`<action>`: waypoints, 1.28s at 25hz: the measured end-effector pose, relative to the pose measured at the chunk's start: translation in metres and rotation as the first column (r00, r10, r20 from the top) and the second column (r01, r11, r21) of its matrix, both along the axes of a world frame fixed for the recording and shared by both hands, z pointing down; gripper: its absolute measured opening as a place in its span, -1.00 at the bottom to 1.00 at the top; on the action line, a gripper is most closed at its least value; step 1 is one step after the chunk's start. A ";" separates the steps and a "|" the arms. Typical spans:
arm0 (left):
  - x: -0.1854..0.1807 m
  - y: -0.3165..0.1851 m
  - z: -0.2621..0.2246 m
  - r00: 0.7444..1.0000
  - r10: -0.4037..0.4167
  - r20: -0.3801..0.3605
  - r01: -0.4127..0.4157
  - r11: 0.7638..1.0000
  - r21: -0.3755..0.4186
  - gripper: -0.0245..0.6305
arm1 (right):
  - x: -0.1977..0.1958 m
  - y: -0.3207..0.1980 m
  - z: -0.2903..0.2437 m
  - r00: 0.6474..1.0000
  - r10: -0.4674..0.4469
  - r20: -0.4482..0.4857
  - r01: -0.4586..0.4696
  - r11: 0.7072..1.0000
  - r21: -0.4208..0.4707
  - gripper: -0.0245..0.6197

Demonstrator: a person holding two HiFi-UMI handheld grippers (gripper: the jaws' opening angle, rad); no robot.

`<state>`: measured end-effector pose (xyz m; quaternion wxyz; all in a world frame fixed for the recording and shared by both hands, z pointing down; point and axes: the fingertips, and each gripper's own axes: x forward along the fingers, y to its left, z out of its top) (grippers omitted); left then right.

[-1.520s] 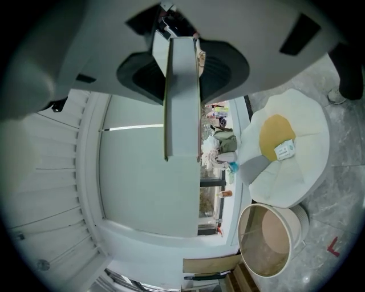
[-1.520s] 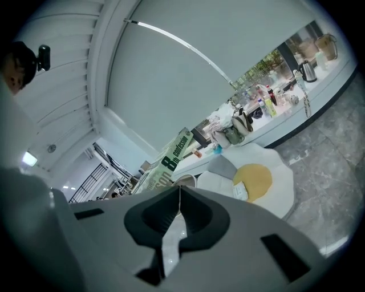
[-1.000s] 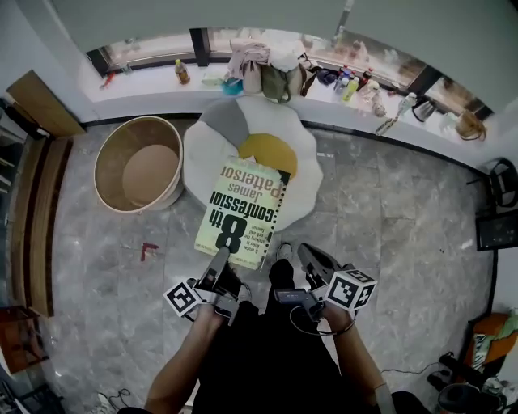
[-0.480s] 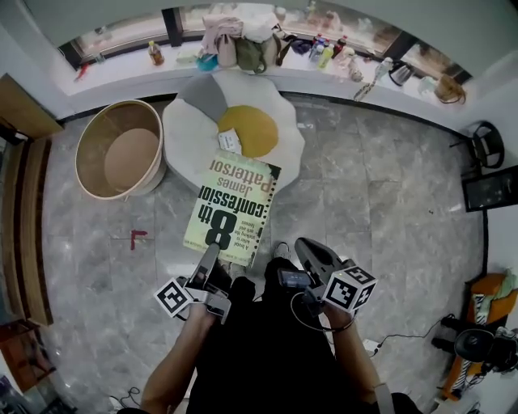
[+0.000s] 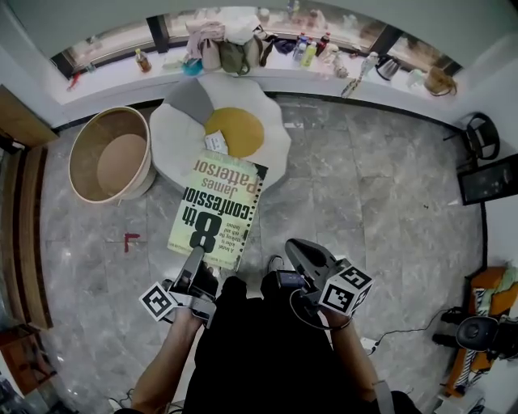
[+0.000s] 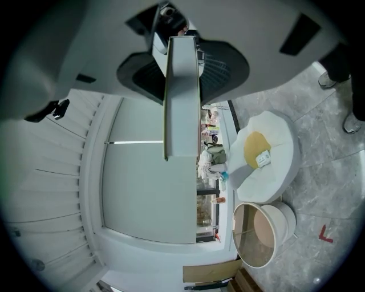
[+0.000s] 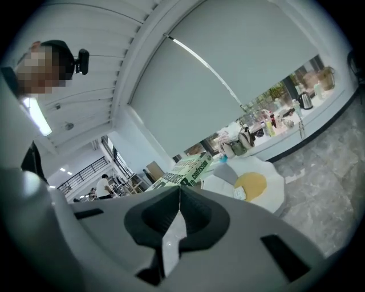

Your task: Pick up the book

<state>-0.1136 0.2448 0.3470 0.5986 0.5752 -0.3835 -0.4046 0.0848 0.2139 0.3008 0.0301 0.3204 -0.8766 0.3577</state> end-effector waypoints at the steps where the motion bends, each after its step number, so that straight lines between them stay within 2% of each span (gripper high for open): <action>1: -0.001 -0.001 0.001 1.000 0.002 -0.008 -0.002 1.000 0.005 -0.37 | -0.004 0.002 -0.002 1.000 -0.015 -0.007 0.015 1.000 0.026 -0.87; 5: 0.003 0.001 0.007 0.999 -0.003 -0.045 0.003 1.000 0.002 -0.37 | -0.010 0.017 -0.015 0.998 -0.068 -0.013 0.069 0.992 0.110 -0.87; 10: 0.080 0.005 -0.006 0.999 0.004 -0.051 -0.004 1.000 0.012 -0.37 | 0.051 0.035 -0.023 0.989 -0.139 -0.041 0.144 0.979 0.147 -0.87; 13: 0.105 0.003 -0.012 0.999 0.011 -0.052 -0.010 1.000 0.014 -0.37 | 0.069 0.038 -0.023 0.987 -0.150 -0.058 0.157 0.975 0.157 -0.87; 22: 0.117 0.001 -0.018 0.999 0.025 -0.048 -0.023 0.999 0.025 -0.37 | 0.075 0.039 -0.030 0.990 -0.132 -0.059 0.141 0.972 0.190 -0.87; 25: 0.115 0.005 -0.017 0.999 0.021 -0.048 -0.020 1.000 0.021 -0.37 | 0.071 0.043 -0.030 0.991 -0.131 -0.042 0.136 0.974 0.183 -0.87; 32: 0.105 0.008 -0.016 0.998 0.026 -0.056 -0.025 0.999 0.022 -0.37 | 0.061 0.046 -0.030 0.989 -0.126 -0.075 0.138 0.971 0.197 -0.87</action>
